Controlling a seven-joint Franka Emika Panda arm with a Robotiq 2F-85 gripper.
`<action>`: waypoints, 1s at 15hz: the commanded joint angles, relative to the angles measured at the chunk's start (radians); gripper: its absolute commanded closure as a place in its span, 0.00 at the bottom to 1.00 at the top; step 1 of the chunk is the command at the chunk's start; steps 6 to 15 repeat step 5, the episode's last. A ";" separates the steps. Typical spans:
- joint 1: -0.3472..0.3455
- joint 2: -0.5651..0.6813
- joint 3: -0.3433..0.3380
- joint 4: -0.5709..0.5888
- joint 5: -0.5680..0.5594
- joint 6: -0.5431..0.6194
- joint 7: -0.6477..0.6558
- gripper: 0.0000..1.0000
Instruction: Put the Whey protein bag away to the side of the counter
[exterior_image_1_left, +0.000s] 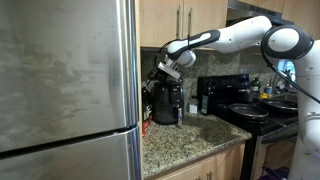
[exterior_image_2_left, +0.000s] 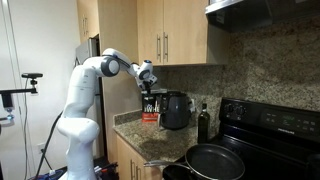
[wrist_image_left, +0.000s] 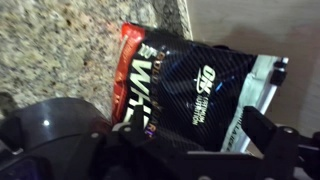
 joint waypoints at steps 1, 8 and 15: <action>-0.076 -0.225 0.029 -0.217 0.083 -0.179 0.016 0.00; -0.111 -0.263 0.034 -0.210 0.185 -0.268 -0.033 0.00; -0.111 -0.263 0.034 -0.210 0.185 -0.268 -0.033 0.00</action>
